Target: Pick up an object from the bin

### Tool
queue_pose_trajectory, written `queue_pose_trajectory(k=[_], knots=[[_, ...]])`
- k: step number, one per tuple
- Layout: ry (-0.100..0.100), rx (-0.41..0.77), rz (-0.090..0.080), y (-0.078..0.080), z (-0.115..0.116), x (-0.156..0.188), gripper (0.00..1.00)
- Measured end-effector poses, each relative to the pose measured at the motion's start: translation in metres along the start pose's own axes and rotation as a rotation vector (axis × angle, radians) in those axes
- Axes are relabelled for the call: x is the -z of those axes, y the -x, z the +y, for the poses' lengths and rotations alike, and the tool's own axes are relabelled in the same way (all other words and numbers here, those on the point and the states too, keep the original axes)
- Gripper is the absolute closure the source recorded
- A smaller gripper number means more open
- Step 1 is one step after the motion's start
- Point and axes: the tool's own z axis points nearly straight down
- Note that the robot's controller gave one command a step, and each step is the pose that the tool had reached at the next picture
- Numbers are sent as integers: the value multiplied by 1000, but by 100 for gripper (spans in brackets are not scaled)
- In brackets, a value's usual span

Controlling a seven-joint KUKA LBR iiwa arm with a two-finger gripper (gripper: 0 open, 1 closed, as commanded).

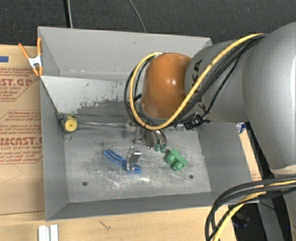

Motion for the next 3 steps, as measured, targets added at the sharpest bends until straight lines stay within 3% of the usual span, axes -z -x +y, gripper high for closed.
queue_pose_trajectory(k=[1, 2, 3], knots=[[2, 117, -14, -26, -12, -65, 0], [1, 117, -11, -25, -12, -61, 100], [0, 81, -10, -14, -4, 102, 100]])
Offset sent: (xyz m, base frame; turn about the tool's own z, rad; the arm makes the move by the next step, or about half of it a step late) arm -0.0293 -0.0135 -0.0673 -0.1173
